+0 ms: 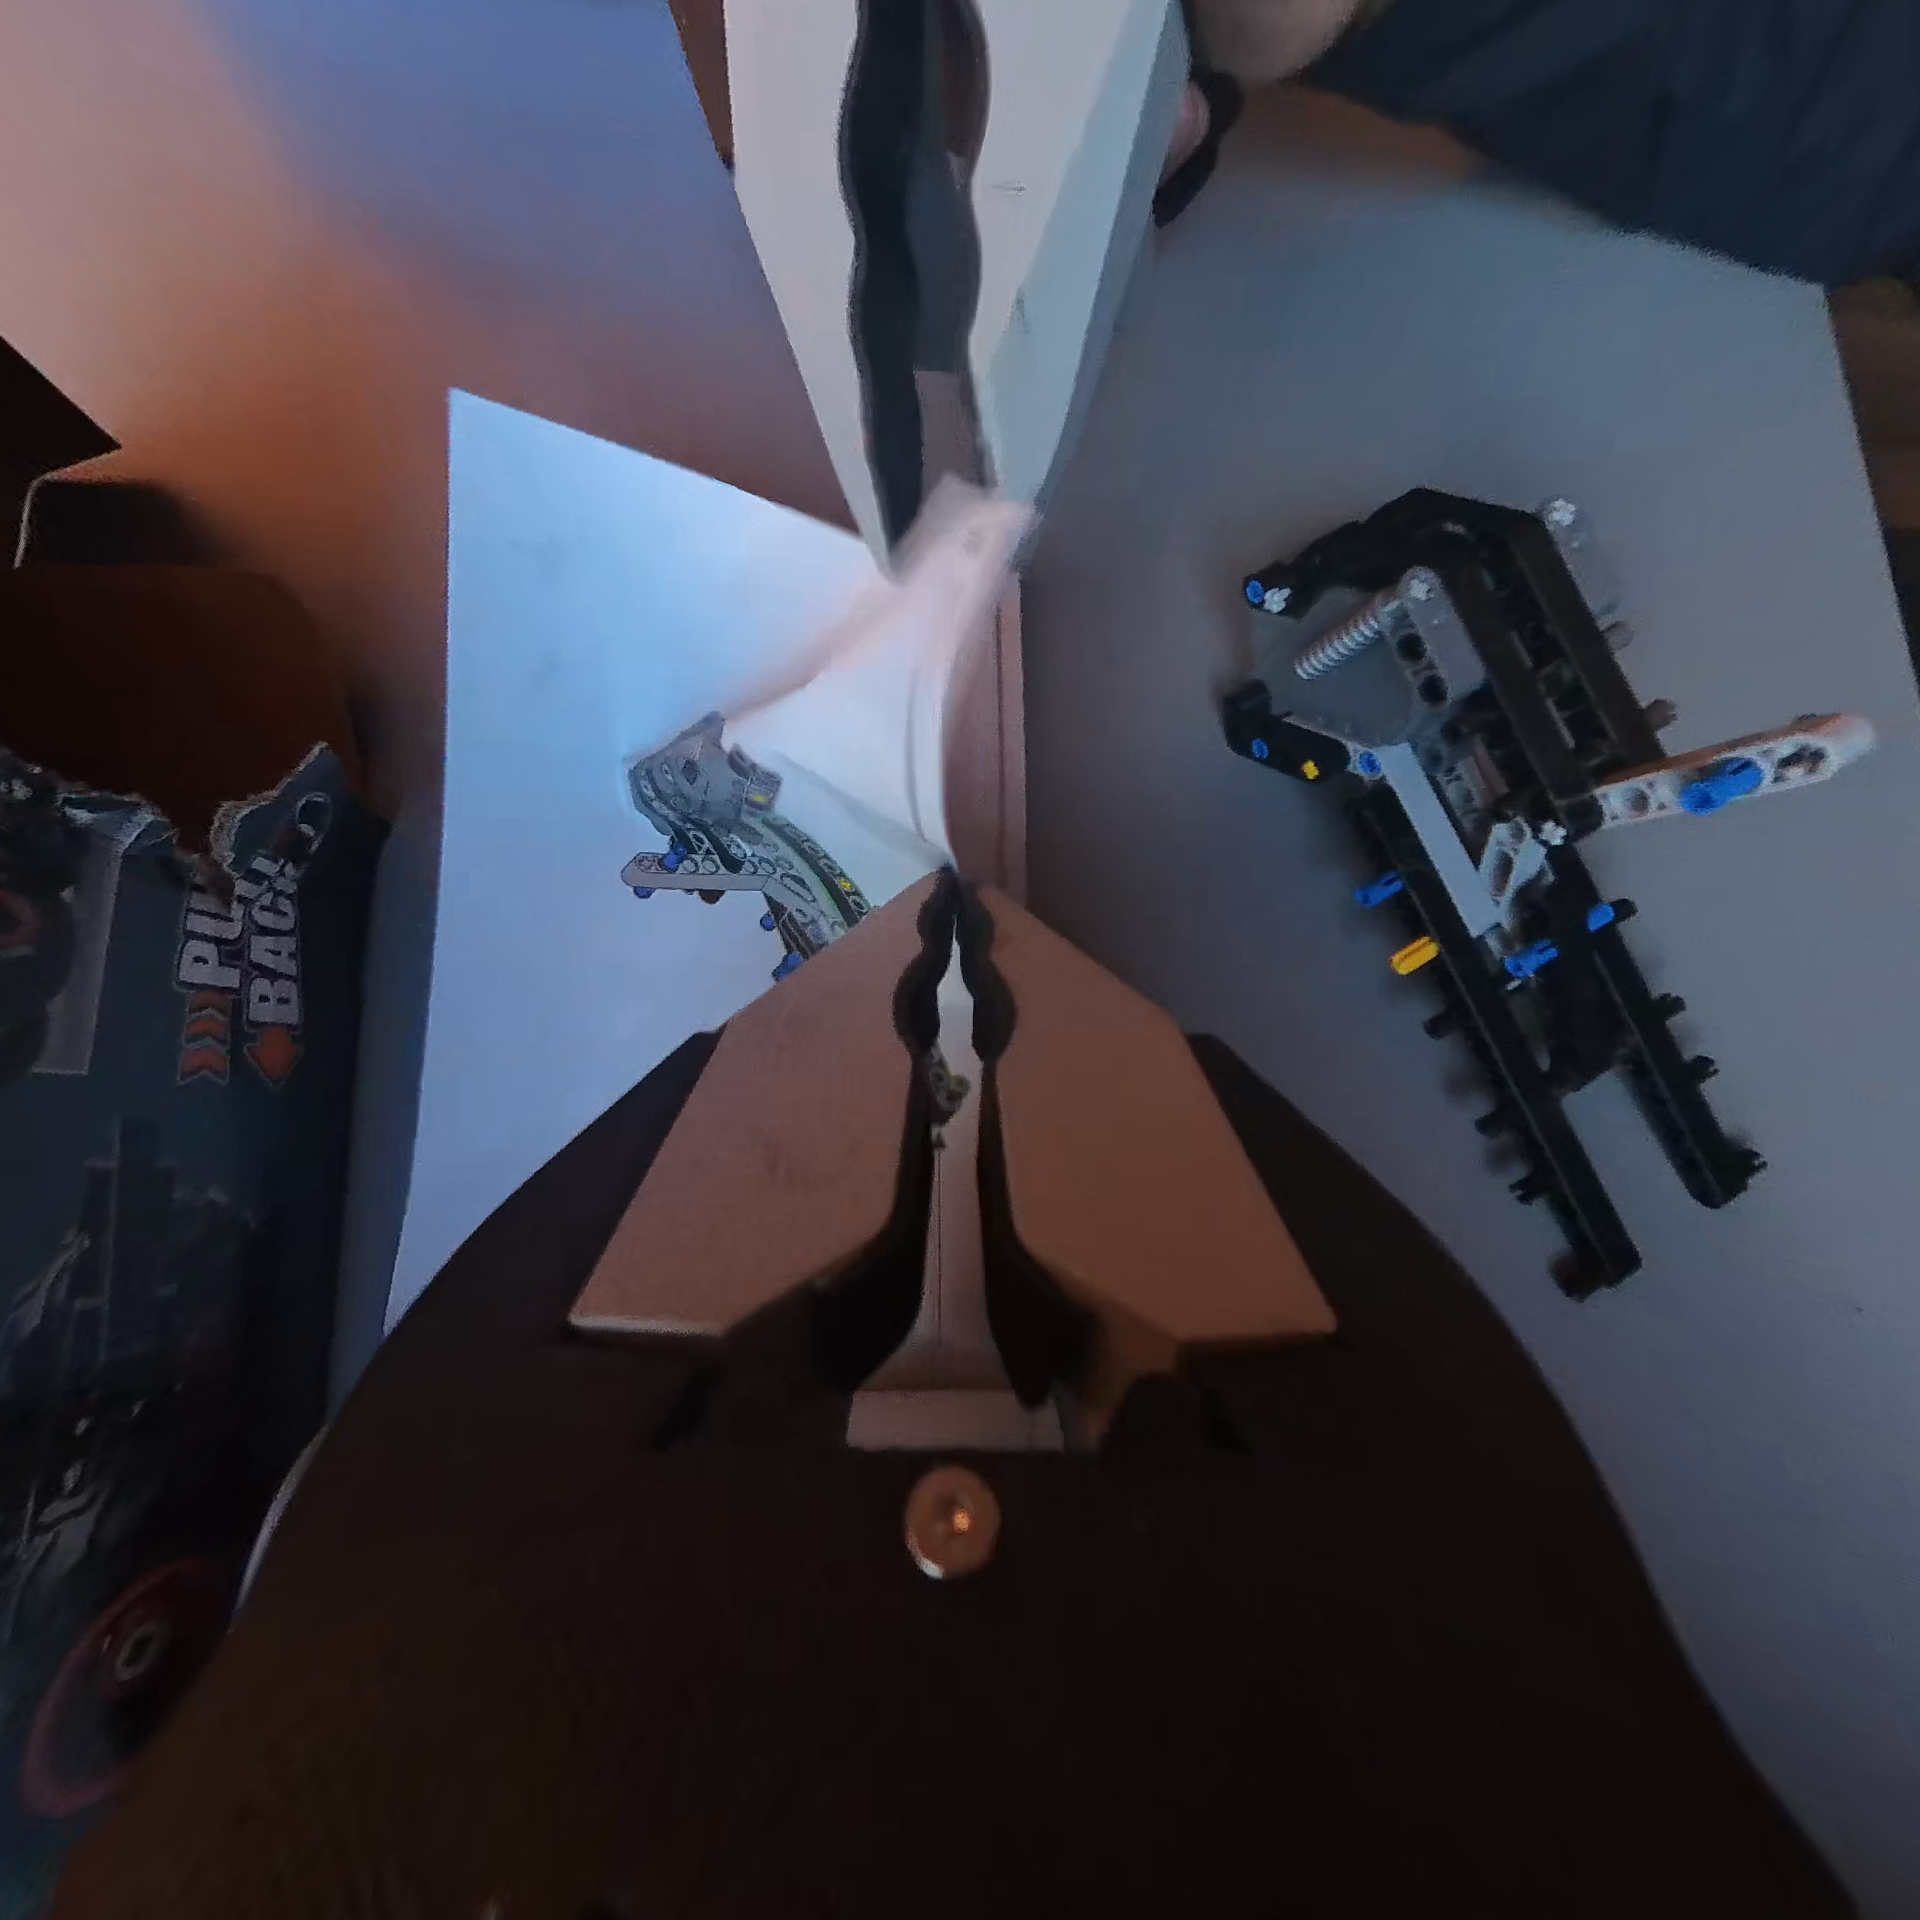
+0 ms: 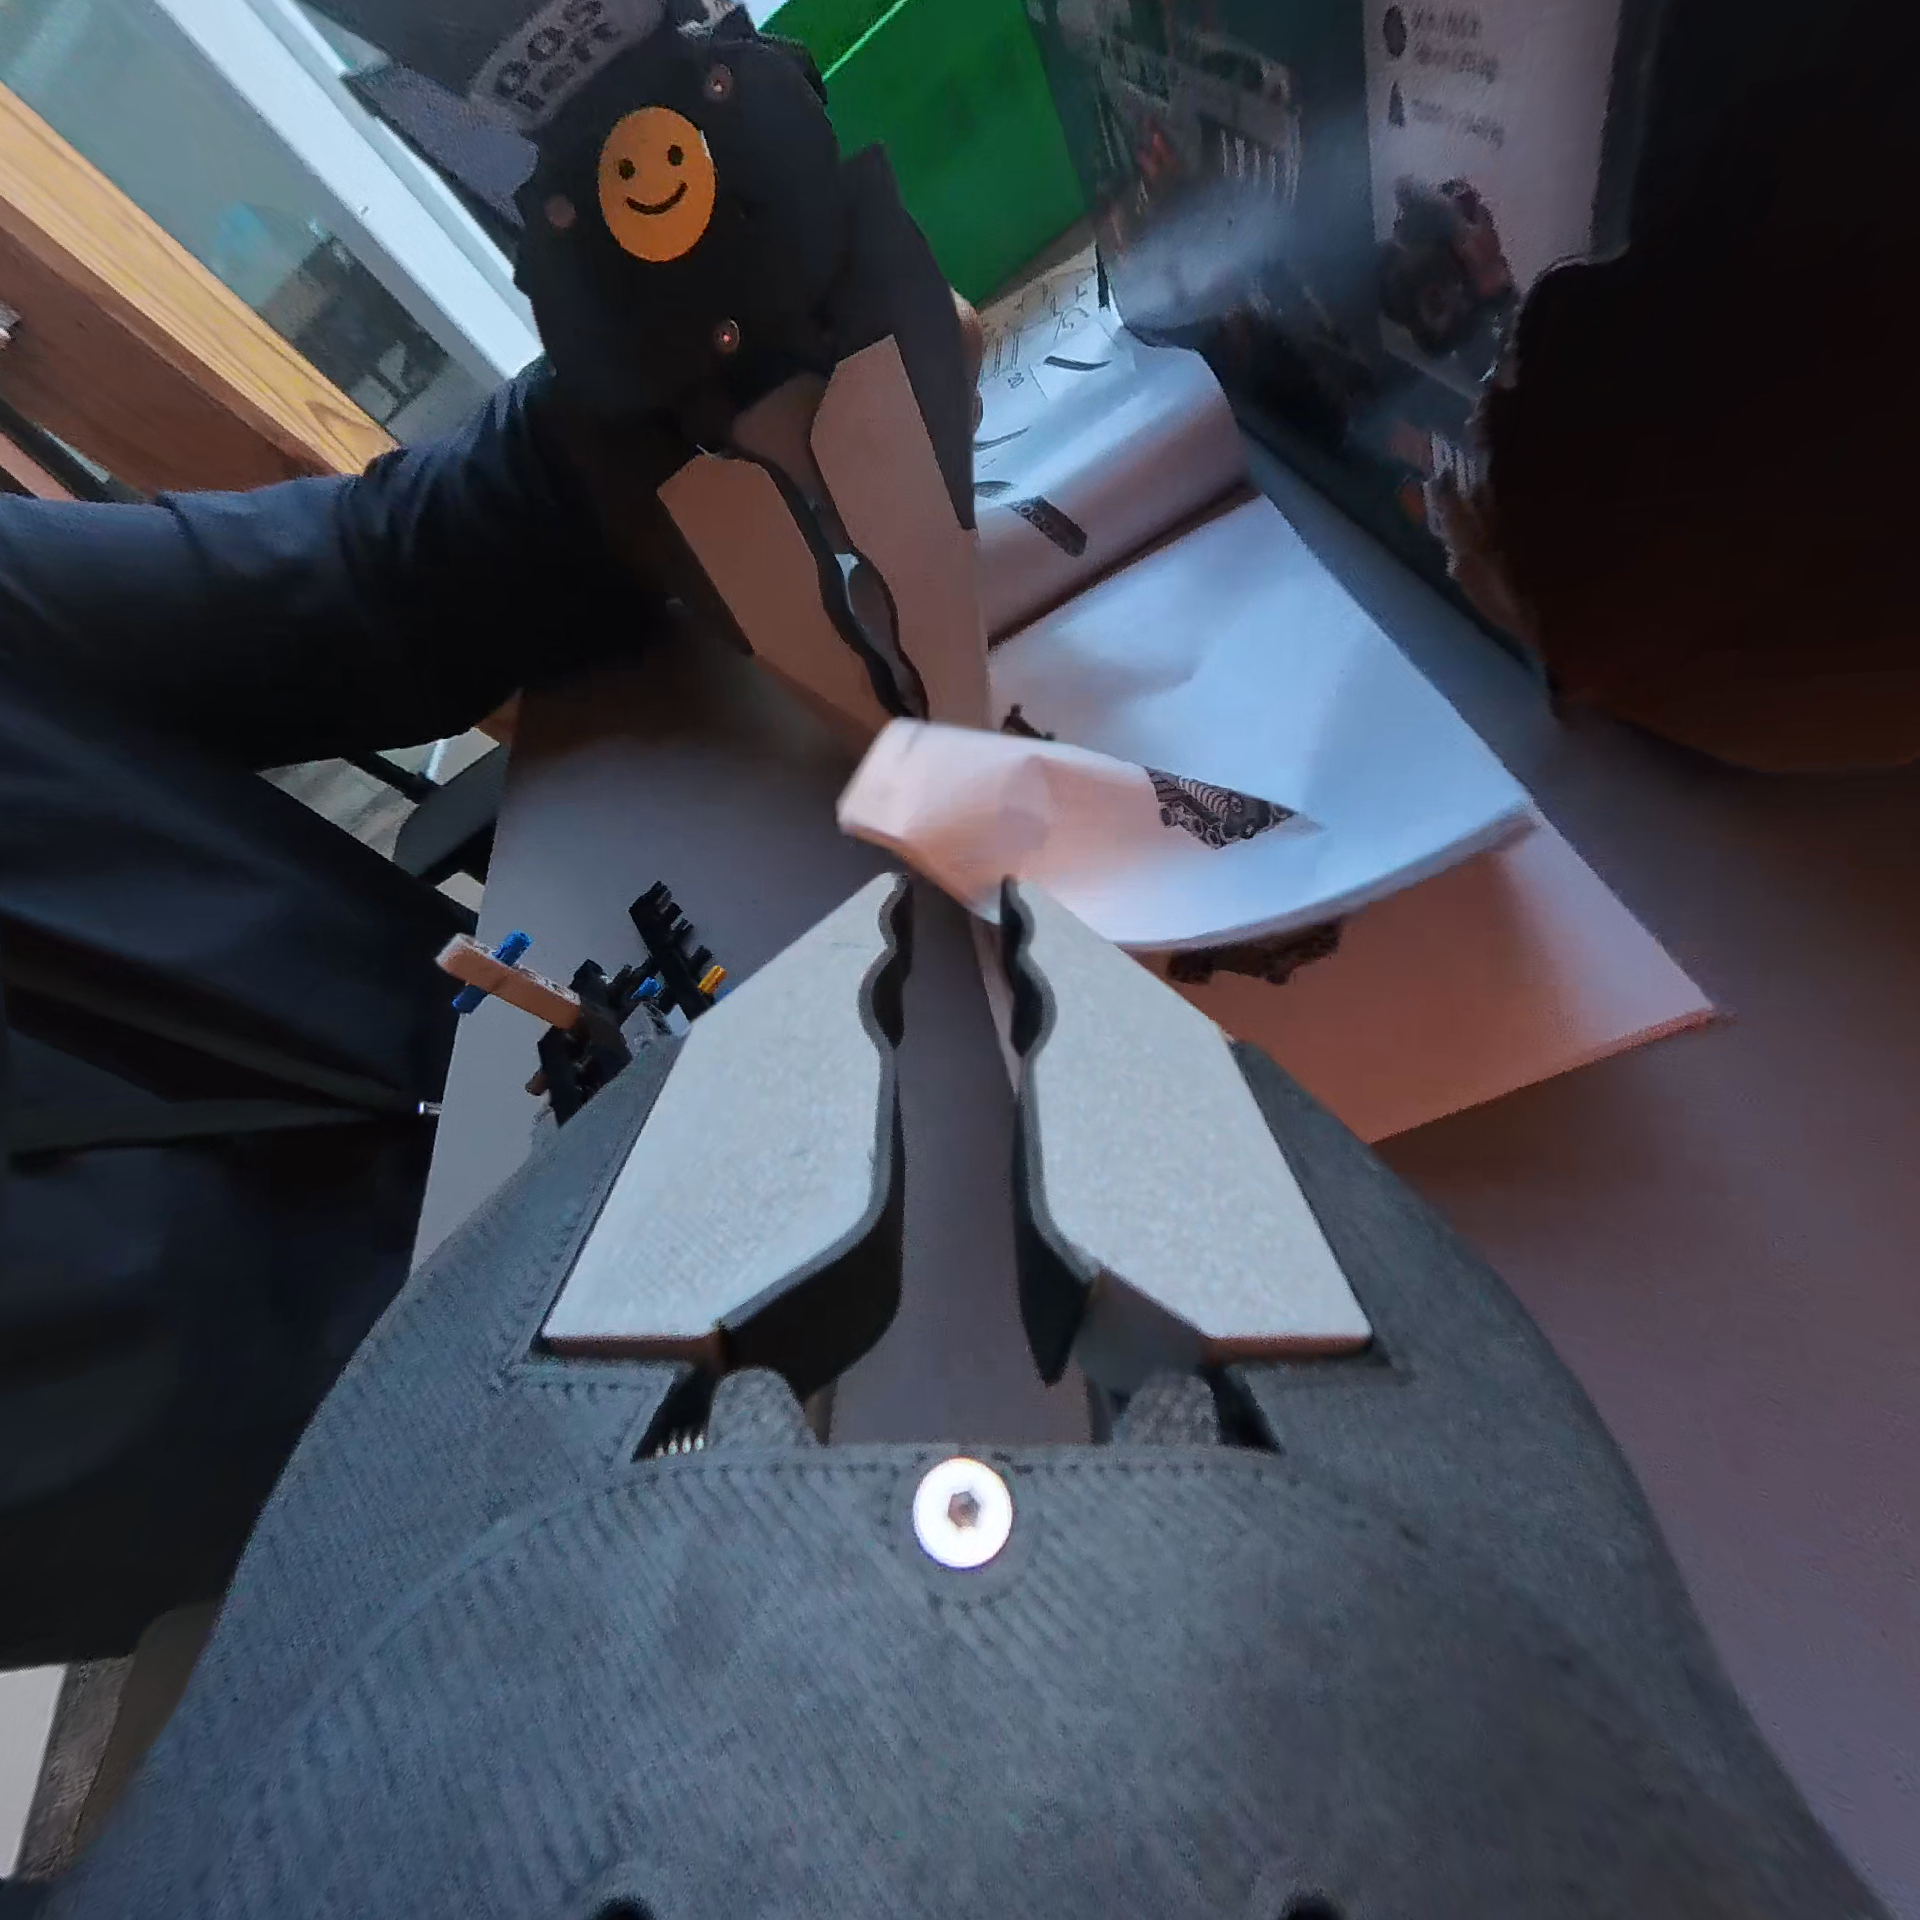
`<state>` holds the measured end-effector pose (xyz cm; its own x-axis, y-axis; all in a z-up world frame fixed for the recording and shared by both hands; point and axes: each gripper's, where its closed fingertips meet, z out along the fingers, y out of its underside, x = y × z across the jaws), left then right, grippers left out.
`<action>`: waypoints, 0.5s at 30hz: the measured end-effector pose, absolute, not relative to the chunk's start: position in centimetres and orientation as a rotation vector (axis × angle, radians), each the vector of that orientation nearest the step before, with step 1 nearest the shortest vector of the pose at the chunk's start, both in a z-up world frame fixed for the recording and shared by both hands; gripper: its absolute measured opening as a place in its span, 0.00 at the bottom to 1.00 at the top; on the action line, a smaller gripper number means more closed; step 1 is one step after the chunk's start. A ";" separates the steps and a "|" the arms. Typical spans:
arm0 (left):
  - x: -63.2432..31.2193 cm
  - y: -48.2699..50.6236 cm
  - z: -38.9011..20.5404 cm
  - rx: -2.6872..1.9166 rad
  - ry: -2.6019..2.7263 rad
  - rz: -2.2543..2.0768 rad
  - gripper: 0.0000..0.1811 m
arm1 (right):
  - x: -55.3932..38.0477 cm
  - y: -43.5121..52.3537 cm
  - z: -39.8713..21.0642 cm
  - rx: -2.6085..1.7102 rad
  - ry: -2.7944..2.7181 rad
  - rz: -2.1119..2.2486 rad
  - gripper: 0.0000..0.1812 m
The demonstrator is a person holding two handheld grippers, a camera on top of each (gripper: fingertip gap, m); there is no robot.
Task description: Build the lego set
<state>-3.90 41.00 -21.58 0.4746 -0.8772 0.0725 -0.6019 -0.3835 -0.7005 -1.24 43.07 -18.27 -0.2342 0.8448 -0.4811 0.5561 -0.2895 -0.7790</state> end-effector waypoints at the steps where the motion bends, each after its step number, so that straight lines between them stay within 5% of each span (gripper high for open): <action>1: -4.0 41.0 -21.7 -2.121 1.226 -0.587 0.00 | -1.1 43.2 -18.1 -1.745 -1.673 1.534 0.10; 15: -3.9 40.8 -21.4 -2.102 1.193 -0.699 0.00 | -0.8 44.1 -16.9 -1.562 -1.719 1.205 0.19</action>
<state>-3.93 40.83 -21.38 0.4534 -0.8798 0.1427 -0.5544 -0.4038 -0.7277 -0.76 44.13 -16.93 -0.2006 0.9624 -0.1833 0.5006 -0.0601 -0.8636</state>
